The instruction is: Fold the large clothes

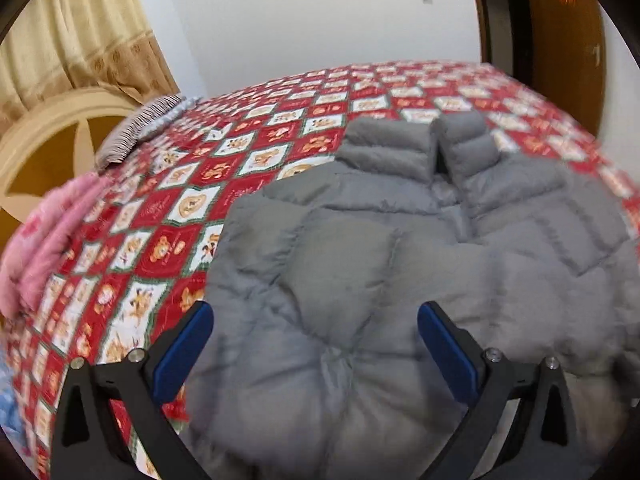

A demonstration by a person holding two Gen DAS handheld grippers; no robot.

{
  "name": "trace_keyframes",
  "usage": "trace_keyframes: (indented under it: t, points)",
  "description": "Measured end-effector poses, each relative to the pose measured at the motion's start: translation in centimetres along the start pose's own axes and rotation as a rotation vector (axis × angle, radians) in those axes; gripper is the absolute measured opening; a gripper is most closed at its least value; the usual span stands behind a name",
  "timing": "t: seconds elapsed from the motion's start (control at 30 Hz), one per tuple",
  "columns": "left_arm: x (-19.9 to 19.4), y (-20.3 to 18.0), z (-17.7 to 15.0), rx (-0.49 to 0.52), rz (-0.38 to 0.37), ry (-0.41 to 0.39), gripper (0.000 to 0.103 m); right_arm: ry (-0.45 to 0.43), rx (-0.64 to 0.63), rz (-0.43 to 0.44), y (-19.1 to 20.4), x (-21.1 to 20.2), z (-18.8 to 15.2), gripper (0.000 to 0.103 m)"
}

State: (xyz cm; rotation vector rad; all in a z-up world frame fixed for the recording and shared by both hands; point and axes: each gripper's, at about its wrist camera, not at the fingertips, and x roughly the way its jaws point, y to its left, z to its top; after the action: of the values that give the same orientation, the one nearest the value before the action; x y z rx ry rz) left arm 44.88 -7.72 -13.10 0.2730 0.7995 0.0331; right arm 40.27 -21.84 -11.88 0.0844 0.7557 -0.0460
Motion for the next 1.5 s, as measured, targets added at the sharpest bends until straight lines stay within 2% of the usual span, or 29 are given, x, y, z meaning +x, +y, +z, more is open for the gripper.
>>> trace_keyframes:
  t: [0.13, 0.23, 0.43, 0.87, 1.0, 1.07, 1.17, 1.23, 1.37, 1.5]
  points:
    - [3.7, 0.5, -0.2, -0.034, 0.007, 0.08, 0.103, 0.052, -0.027, -0.007, 0.7, 2.3, 1.1, 0.061]
    - [4.4, 0.9, -0.8, -0.055, -0.029, 0.083, 0.103, 0.12, -0.032, -0.002, 0.9, 5.1, 0.0, 0.061]
    - [5.1, 0.8, -2.0, -0.093, -0.073, 0.078, 0.103, 0.089, -0.071, -0.034, 1.6, 6.1, -1.8, 0.061]
    - [5.0, 0.0, -2.0, -0.079, -0.048, 0.079, 0.103, 0.088, -0.082, -0.052, 1.8, 6.7, -2.0, 0.062]
    - [3.3, 0.9, -1.5, -0.033, -0.056, 0.103, 0.103, 0.122, -0.095, -0.025, 1.5, 5.9, -1.4, 0.066]
    - [0.8, 2.2, -0.7, -0.034, -0.069, 0.043, 0.103, 0.132, -0.077, 0.035, 0.9, 4.8, -0.3, 0.074]
    - [-0.7, 3.9, 1.6, -0.041, -0.113, 0.001, 0.103, 0.086, -0.069, 0.056, 0.0, 3.4, 2.9, 0.08]
    - [0.5, 4.6, 3.6, -0.06, -0.141, 0.033, 0.103, 0.087, -0.051, 0.065, -0.6, 4.1, 5.5, 0.085]
    - [4.6, 5.4, 7.9, -0.115, -0.109, 0.086, 0.103, 0.126, 0.035, 0.054, -2.6, 7.7, 11.1, 0.085]
    - [8.6, 6.0, 11.9, -0.182, -0.111, 0.147, 0.103, 0.186, 0.117, 0.048, -4.0, 11.7, 15.7, 0.086]
